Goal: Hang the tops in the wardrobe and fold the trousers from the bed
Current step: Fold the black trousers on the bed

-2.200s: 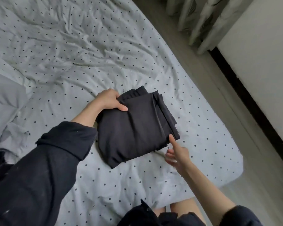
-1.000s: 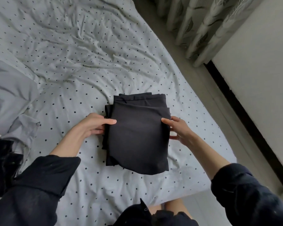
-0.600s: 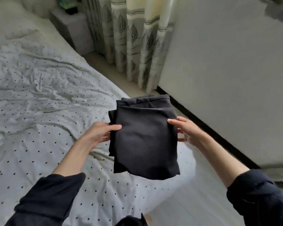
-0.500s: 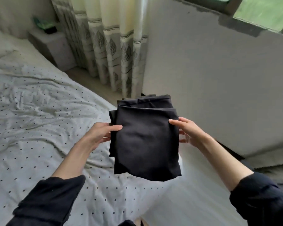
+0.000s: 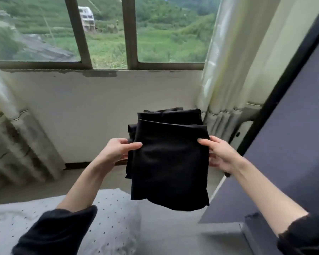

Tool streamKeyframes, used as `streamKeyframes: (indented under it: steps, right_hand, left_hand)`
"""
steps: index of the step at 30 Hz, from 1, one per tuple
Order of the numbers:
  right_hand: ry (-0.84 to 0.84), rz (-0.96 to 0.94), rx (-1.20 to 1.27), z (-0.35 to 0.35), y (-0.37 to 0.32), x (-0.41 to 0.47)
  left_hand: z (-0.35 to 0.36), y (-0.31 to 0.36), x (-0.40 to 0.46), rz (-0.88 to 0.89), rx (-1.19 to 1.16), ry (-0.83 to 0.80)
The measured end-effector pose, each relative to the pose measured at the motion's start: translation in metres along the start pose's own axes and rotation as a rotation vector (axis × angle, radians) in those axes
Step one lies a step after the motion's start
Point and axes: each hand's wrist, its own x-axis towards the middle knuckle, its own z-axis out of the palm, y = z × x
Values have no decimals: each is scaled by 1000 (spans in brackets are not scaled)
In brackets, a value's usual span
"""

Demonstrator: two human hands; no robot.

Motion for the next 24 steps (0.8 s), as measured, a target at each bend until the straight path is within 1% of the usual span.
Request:
streamKeyframes:
  steps: [1,4,8,9,14,18,21,24]
  right_hand:
    - [22,-7,12,-11,-1,-10]
    - [184,-36,54,-66,4,-54]
    - [435,-67,120,-129,12,-125]
    - [464,-66,124,-136,12,-134]
    - [752,-123,170,-197,10,-222]
    - [931,-183,142,-244,-13,-286]
    - [1043,-266,108,-283,-40,-329]
    - [1104,-320,75,-314,-70,-359]
  left_hand:
    - [10,7,3,22,19,-20]
    - [67,34,7,78,59,-174]
    - [146,57,-5,126,114,-390]
    - [156,59,-7,136,107,-410]
    - [260,89,-30,235,154,-632]
    - [333,135,-58,357,141,-784]
    - [383,180,-78,434,107,-890]
    - [420,224,-95,483,57,-975]
